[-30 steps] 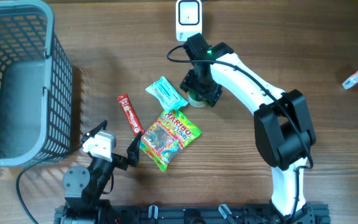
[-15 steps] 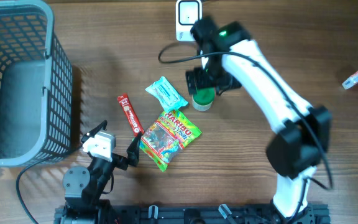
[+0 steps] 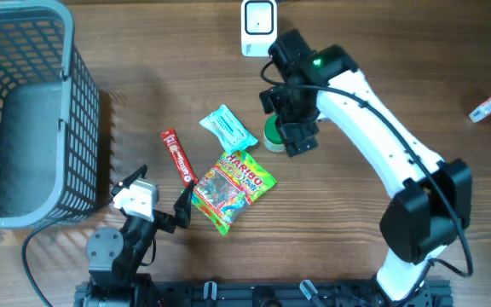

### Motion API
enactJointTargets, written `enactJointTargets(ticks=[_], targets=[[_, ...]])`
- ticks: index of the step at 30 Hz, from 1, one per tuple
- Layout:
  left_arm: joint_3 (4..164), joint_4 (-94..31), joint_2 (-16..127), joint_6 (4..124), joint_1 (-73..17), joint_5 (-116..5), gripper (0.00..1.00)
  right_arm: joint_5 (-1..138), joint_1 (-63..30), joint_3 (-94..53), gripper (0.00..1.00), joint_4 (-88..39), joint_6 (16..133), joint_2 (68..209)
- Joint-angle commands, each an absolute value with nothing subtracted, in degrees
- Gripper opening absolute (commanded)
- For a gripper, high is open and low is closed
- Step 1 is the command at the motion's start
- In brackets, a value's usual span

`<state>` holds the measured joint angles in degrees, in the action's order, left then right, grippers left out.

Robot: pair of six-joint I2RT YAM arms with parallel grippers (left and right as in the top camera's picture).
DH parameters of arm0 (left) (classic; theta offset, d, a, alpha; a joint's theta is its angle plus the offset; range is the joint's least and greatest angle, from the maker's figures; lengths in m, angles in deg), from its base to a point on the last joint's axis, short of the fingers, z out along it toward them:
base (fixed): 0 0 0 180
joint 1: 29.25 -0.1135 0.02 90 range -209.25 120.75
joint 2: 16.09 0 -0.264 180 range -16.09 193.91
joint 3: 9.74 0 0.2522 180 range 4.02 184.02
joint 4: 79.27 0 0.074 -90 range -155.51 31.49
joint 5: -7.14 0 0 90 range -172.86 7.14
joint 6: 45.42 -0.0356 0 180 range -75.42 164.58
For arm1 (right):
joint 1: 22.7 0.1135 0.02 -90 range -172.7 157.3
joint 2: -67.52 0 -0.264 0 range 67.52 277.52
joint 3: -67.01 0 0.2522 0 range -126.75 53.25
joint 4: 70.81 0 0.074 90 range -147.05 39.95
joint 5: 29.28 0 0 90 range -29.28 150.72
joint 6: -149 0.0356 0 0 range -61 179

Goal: Scan the item barcode
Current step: 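Lower the right gripper over the green-lidded jar and grasp it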

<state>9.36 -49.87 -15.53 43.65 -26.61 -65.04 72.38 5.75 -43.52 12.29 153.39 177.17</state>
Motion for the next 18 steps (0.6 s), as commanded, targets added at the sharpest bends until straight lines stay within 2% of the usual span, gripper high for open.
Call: enactJointTargets(ticks=[1, 7, 14, 18], targets=[[9.06, -50.03, -15.71, 44.2, -26.46, -65.58, 1.0, 73.69, 5.73, -39.52, 1.0, 7.66, 158.17, 177.98], [9.06, -50.03, -15.71, 44.2, -26.46, -65.58, 1.0, 72.18, 5.66, -35.69, 1.0, 1.52, 160.25, 178.04], [9.06, -50.03, -15.71, 44.2, -26.46, -65.58, 1.0, 72.79, 5.1, -35.54, 1.0, 1.08, 160.71, 183.95], [9.06, -50.03, -15.71, 44.2, -26.46, -65.58, 1.0, 72.36, 3.59, -35.54, 1.0, 0.86, 157.15, 186.26]])
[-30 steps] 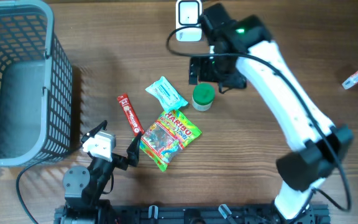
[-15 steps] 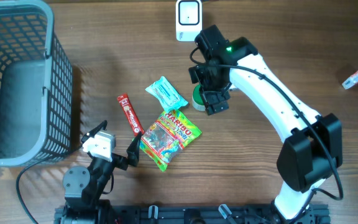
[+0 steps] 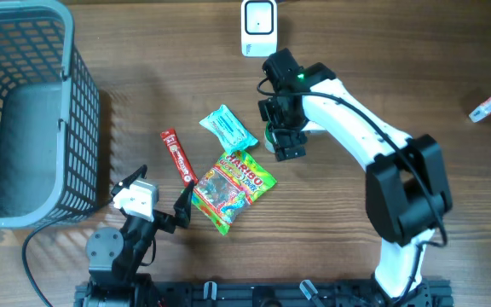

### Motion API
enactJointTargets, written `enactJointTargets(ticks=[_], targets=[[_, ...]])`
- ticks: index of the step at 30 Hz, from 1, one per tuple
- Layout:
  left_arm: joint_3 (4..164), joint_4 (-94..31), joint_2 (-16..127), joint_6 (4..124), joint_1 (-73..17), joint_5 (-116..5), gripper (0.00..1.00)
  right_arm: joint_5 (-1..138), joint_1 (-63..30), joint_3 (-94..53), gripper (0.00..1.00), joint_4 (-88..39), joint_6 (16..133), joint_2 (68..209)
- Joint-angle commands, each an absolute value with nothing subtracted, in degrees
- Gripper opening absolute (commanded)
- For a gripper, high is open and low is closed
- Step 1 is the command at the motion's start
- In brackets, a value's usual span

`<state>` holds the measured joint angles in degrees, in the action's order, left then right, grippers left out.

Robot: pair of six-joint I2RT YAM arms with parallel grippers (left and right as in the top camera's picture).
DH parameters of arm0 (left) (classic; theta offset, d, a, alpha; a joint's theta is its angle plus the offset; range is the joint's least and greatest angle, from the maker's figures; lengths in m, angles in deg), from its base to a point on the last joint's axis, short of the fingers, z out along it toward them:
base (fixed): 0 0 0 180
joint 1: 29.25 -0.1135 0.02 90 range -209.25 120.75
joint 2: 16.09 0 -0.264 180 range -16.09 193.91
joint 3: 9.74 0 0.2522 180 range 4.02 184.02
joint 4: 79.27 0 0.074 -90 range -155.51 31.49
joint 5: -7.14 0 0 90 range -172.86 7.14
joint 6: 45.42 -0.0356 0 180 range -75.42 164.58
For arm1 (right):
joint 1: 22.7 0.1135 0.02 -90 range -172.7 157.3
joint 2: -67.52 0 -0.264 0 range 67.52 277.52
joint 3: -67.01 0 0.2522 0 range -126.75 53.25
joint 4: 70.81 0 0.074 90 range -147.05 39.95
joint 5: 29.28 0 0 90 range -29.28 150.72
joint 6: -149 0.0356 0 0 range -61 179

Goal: Scan the item barcode
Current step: 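Lower the right gripper over the green-lidded jar and grasp it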

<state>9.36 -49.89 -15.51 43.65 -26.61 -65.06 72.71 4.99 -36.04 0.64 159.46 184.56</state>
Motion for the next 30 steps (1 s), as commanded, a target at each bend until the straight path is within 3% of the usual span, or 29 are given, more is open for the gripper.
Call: enactJointTargets(ticks=[1, 2, 7, 9, 13, 19, 25, 28, 30], targets=[[9.06, -50.03, -15.71, 44.2, -26.46, -65.58, 1.0, 71.64, 3.24, -35.54, 1.0, 0.93, 155.2, 186.26], [9.06, -50.03, -15.71, 44.2, -26.46, -65.58, 1.0, 71.05, 3.08, -35.56, 1.0, 1.08, 153.56, 186.15], [9.06, -50.03, -15.71, 44.2, -26.46, -65.58, 1.0, 72.18, 2.49, -35.56, 0.67, 1.28, 140.21, 186.13], [9.06, -50.03, -15.71, 44.2, -26.46, -65.58, 1.0, 75.31, 2.49, -35.56, 0.6, 1.23, 134.11, 186.13], [9.06, -50.0, -15.71, 44.2, -26.46, -65.58, 1.0, 79.88, 2.49, -35.72, 0.6, 0.84, 118.85, 186.13], [9.06, -50.03, -15.71, 44.2, -26.46, -65.58, 1.0, 81.36, 2.41, -35.72, 0.61, 3.03, 84.84, 185.59], [9.06, -50.0, -15.71, 44.2, -26.46, -65.58, 1.0, 79.64, 2.41, -35.72, 0.62, 5.54, 68.12, 185.59], [9.06, -50.03, -15.71, 44.2, -26.46, -65.58, 1.0, 79.59, 2.41, -35.72, 0.71, 5.82, 64.95, 185.59], [9.06, -50.0, -15.71, 44.2, -26.46, -65.58, 1.0, 77.78, 2.41, -35.85, 0.89, 5.93, 65.72, 185.59]])
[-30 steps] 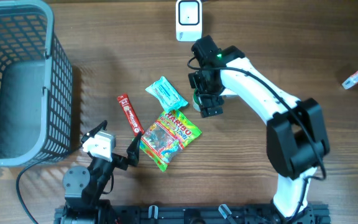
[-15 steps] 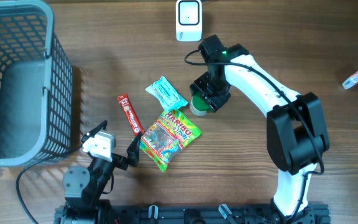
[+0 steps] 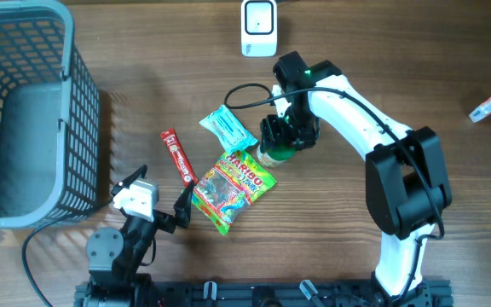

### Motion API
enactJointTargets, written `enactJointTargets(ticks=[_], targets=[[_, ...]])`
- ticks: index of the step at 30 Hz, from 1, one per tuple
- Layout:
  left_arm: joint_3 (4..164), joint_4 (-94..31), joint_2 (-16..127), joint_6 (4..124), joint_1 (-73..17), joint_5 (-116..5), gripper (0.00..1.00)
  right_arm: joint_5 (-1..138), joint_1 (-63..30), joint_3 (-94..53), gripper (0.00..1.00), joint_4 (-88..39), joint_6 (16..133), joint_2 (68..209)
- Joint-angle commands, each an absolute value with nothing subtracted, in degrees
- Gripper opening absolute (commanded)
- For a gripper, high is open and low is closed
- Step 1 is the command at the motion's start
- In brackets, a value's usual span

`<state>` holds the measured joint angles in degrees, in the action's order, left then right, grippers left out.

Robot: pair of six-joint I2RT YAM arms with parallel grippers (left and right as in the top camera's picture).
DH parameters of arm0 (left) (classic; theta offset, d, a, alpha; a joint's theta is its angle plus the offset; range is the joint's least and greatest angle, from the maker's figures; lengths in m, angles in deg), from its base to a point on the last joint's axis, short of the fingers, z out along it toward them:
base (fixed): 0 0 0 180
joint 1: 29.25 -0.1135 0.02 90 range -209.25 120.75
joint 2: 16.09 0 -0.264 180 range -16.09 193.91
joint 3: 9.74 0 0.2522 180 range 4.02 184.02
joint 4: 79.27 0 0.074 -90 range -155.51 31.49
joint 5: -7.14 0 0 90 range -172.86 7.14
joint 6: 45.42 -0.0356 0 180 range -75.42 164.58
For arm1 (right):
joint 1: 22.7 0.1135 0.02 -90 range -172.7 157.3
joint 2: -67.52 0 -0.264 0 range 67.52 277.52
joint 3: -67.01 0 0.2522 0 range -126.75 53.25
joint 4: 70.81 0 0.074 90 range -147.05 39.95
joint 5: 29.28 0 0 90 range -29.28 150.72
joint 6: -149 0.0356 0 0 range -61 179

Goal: Scan the item barcode
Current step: 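Lower the right gripper over the green-lidded jar and grasp it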

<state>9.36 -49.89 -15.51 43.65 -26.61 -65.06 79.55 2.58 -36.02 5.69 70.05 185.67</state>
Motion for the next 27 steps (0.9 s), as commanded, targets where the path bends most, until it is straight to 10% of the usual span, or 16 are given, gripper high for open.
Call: enactJointTargets(ticks=[1, 27], targets=[[9.06, -50.03, -15.71, 44.2, -26.46, -65.58, 1.0, 77.41, 2.41, -36.26, 0.99, 6.37, 66.79, 185.59], [9.06, -50.03, -15.71, 44.2, -26.46, -65.58, 1.0, 74.46, 4.31, -52.04, 1.0, 31.92, 131.57, 184.4]])
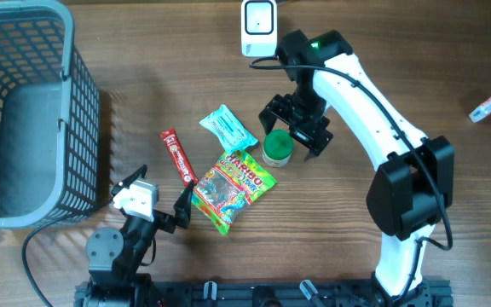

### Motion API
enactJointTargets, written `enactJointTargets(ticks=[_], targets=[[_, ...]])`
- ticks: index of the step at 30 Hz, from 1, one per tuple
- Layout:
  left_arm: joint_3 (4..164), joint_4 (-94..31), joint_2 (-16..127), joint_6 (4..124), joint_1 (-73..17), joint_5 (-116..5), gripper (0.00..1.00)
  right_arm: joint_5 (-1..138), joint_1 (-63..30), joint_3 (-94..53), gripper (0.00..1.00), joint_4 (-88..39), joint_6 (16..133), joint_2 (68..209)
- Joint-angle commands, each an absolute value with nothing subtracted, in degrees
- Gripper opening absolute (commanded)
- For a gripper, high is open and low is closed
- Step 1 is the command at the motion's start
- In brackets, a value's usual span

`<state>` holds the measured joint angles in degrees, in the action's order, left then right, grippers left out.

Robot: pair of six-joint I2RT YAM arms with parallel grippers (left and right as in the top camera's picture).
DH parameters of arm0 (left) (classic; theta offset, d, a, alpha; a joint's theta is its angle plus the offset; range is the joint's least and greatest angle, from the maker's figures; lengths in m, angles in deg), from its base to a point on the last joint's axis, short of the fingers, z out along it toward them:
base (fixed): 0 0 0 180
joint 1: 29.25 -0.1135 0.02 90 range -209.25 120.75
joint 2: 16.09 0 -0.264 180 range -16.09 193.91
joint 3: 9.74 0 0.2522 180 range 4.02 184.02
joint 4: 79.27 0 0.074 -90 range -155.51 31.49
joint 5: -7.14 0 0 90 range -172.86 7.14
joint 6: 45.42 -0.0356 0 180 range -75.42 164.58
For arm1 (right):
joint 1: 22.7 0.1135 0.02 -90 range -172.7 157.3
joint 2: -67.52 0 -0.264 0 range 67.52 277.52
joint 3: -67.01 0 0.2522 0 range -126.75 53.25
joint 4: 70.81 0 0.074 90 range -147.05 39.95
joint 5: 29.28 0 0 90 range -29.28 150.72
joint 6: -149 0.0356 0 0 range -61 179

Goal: Scan the item barcode
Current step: 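Lower the right gripper over the green-lidded jar and grasp it, then lift the jar with the right gripper toward the scanner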

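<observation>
A small jar with a green lid (277,149) stands upright on the table, touching the top edge of the Haribo bag (233,188). My right gripper (296,130) hovers just behind and to the right of the jar, open, with nothing between its fingers. The white scanner (258,27) sits at the far edge, behind the right arm. A teal packet (227,128) and a red candy bar (178,158) lie to the left of the jar. My left gripper (160,194) rests open near the front left, holding nothing.
A grey wire basket (66,111) fills the left side. A small white and red item (488,107) lies at the far right. The right arm stretches from the front right up across the table's middle.
My right gripper was low over the jar, covering most of it. Now it is open, a little back and to the right, and the jar stands free with its lid showing. The left arm is unchanged.
The right gripper first stood over the jar, which sat beside the teal packet. It stayed over it, then was down on it, nearer the Haribo bag. Now the jar stands against the bag and the gripper is open and off it.
</observation>
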<state>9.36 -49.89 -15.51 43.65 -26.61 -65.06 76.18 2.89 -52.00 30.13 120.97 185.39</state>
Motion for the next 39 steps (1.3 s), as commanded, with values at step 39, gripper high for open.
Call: enactJointTargets(ticks=[39], targets=[[9.06, -49.87, -15.71, 44.2, -26.46, -65.58, 1.0, 75.02, 1.38, -43.87, 0.88, 4.71, 59.82, 184.4]])
